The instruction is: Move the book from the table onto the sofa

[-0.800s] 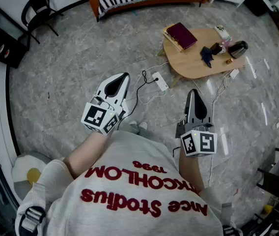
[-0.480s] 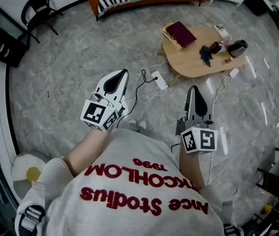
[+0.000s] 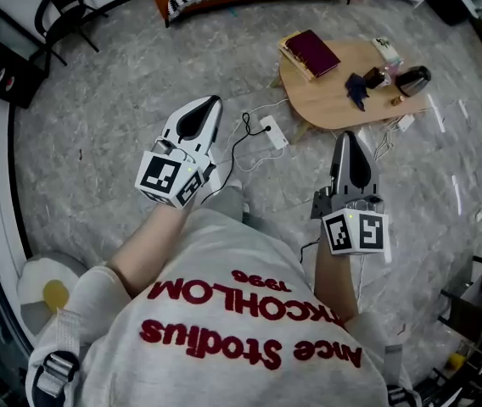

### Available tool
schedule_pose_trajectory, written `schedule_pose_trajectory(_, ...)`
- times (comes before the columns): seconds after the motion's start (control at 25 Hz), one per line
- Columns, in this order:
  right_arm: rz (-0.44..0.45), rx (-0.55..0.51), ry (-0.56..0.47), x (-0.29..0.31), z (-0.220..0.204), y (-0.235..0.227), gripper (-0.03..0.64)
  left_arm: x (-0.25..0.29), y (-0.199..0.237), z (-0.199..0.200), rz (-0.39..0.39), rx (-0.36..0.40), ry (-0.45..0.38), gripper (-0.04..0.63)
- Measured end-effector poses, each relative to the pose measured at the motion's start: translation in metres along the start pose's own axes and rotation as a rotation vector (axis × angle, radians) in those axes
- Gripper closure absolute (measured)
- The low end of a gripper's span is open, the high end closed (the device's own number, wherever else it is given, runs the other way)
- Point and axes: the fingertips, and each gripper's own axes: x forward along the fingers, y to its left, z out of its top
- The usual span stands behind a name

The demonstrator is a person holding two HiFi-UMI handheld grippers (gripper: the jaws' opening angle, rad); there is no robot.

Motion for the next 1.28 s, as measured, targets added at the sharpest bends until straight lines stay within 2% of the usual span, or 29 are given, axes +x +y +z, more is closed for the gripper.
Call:
schedule_pose_trajectory(0.24, -0.015, 0.003, -0.031, 0.032, 0.008, -0.026, 0.589, 0.043, 0.020, 0.006, 0.004, 0.020, -0.029, 0.577)
schedule_pose_trajectory(0.56, -0.027, -0.032, -0.030, 0.113, 0.015, -0.075, 0.589, 0.139, 0.064, 0.016, -0.009, 0.027, -0.065, 0.577)
schedule_pose_trajectory(1.0, -0.025, -0.024, -0.007, 0.251, 0.011, -0.125, 0.589, 0.264, 0.138, 0.020, -0.043, 0.018, -0.054, 0.577)
schedule_pose_trajectory(1.28, -0.083, 0.005, 0.001, 0.294, 0.007, -0.148, 0.589, 0.315, 0.167, 0.009, -0.083, -0.006, -0.018, 0.577)
